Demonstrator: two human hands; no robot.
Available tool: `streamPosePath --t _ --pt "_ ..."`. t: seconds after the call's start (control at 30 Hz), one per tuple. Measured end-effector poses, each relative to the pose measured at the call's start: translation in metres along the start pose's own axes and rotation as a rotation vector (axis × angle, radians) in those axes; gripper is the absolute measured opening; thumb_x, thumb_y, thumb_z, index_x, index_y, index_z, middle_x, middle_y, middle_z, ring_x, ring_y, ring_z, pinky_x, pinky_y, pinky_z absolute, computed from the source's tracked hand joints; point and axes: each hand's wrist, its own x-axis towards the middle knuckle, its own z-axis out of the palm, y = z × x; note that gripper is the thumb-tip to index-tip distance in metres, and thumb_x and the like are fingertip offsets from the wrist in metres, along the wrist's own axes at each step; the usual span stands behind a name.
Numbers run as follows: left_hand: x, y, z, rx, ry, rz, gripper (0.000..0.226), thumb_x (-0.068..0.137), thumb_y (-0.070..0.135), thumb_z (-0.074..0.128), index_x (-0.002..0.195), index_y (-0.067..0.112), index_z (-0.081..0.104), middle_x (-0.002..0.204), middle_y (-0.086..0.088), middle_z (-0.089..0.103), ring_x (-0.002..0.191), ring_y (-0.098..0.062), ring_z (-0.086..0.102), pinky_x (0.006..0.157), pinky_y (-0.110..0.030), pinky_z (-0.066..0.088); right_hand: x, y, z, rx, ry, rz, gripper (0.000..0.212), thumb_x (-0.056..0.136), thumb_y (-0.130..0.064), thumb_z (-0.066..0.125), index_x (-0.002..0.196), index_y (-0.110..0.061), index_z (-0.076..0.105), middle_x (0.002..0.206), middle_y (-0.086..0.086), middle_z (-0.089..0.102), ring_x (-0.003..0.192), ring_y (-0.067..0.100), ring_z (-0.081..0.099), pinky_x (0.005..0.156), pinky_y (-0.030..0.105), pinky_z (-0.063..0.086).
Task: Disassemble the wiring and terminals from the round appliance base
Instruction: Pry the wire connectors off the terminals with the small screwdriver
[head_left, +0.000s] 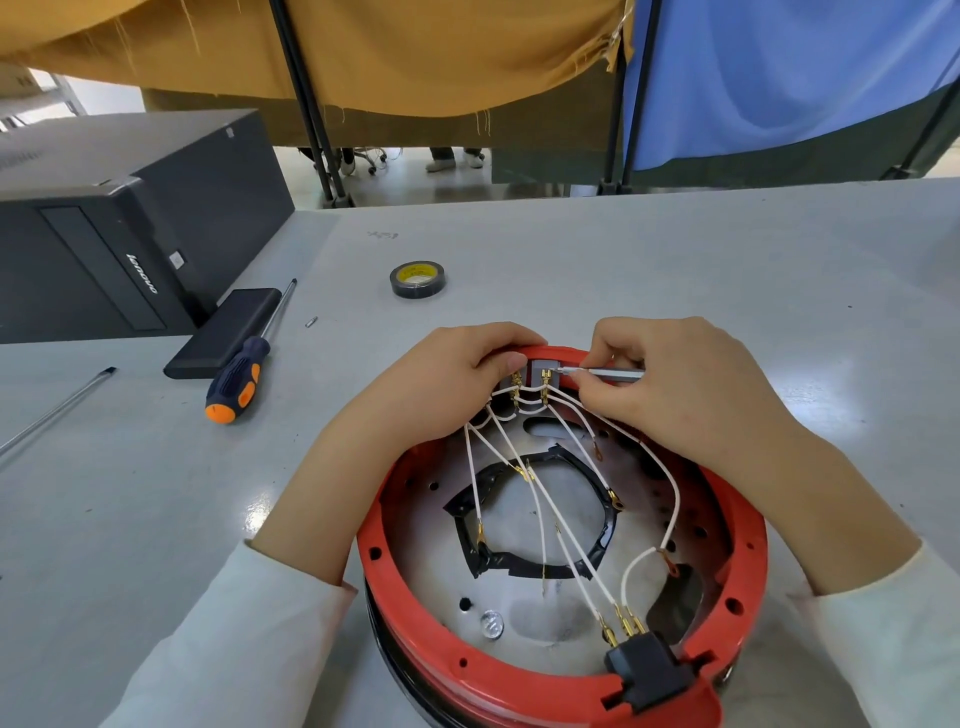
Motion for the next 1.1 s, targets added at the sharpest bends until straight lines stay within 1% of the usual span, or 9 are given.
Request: streamPosePath --t 0.07,0.17,0.33,0.47,0.6,0.67,0.77,0.93,1.1 --pt "0.0003 0.0002 -0.0001 -0.002 0.000 0.001 0.027 0.098 0.026 0.046 0.118 0.039 0.059 0.103 0.019 0.063 0.095 -0.002 0.056 0.083 -0.009 0.038 0.0017 -0.0001 -0.0008 0.012 0.002 -0.011 0.028 0.074 -0.054 0.057 0.066 -0.026 0.055 0.052 -0.006 0.050 0.058 0.011 0.048 0.050 0.028 0.029" --pt "0.0004 0.0011 0.0001 -0.002 -0.003 0.009 0.027 0.098 0.026 0.046 0.118 0.038 0.059 0.109 0.015 0.065 0.100 -0.004 0.056 0.088 -0.019 0.042 0.0035 0.0006 -0.0020 0.022 0.001 -0.034 0.028 0.074 -0.053 0.058 0.065 -0.026 0.056 0.047 -0.006 0.043 0.051 0.011 0.042 0.049 0.028 0.024" --pt "0.0005 0.0008 0.0000 -0.003 -0.004 0.013 0.027 0.098 0.025 0.046 0.118 0.038 0.060 0.109 0.015 0.065 0.101 -0.003 0.056 0.088 -0.018 0.041 0.0056 0.0039 -0.0025 0.052 -0.019 -0.079 0.025 0.078 -0.045 0.066 0.066 -0.024 0.059 0.049 -0.005 0.045 0.049 0.011 0.040 0.048 0.025 0.023" --pt "0.0010 -0.0003 0.0001 0.000 -0.004 0.019 0.027 0.098 0.024 0.046 0.116 0.038 0.060 0.106 0.018 0.064 0.099 -0.001 0.055 0.085 -0.009 0.037 0.0071 0.0052 -0.0014 0.071 -0.018 -0.091 0.025 0.078 -0.045 0.067 0.065 -0.025 0.058 0.049 -0.004 0.048 0.049 0.012 0.041 0.048 0.025 0.024" --pt "0.0019 -0.0010 0.0008 0.000 -0.007 0.022 0.028 0.098 0.023 0.046 0.116 0.038 0.060 0.103 0.020 0.063 0.097 0.001 0.054 0.083 -0.006 0.036 0.0090 0.0065 -0.0009 0.083 -0.020 -0.102 0.024 0.077 -0.042 0.068 0.063 -0.024 0.058 0.051 -0.003 0.052 0.050 0.013 0.043 0.047 0.024 0.026" --pt "0.0023 -0.0009 0.0007 0.001 -0.005 0.022 0.028 0.098 0.022 0.046 0.116 0.038 0.060 0.101 0.021 0.061 0.096 0.001 0.053 0.081 -0.004 0.035 0.0096 0.0071 -0.0007 0.090 -0.023 -0.106 0.024 0.076 -0.041 0.068 0.062 -0.024 0.058 0.049 -0.003 0.049 0.050 0.013 0.042 0.046 0.020 0.025" --pt "0.0026 -0.0010 0.0007 -0.001 -0.002 0.020 0.028 0.097 0.021 0.046 0.116 0.037 0.060 0.102 0.019 0.062 0.095 0.001 0.053 0.080 -0.004 0.034 0.0104 0.0084 -0.0001 0.125 -0.026 -0.103 0.024 0.075 -0.038 0.070 0.061 -0.022 0.059 0.047 -0.002 0.049 0.055 0.011 0.043 0.049 0.020 0.029" --pt "0.0024 -0.0002 0.0010 0.003 0.002 0.012 0.028 0.097 0.022 0.046 0.115 0.038 0.061 0.099 0.019 0.062 0.093 -0.001 0.055 0.077 -0.004 0.035 0.0096 0.0090 0.0003 0.145 -0.029 -0.102 0.024 0.074 -0.038 0.071 0.062 -0.021 0.060 0.049 0.000 0.052 0.054 0.013 0.043 0.050 0.023 0.031" --pt "0.0018 -0.0002 0.0005 0.002 -0.006 0.008 0.027 0.098 0.023 0.046 0.116 0.038 0.060 0.108 0.015 0.064 0.099 -0.004 0.056 0.085 -0.012 0.039 0.0077 0.0084 0.0017 0.153 0.002 -0.080 0.023 0.074 -0.039 0.069 0.063 -0.021 0.059 0.049 -0.010 0.050 0.055 0.008 0.044 0.049 0.018 0.030"
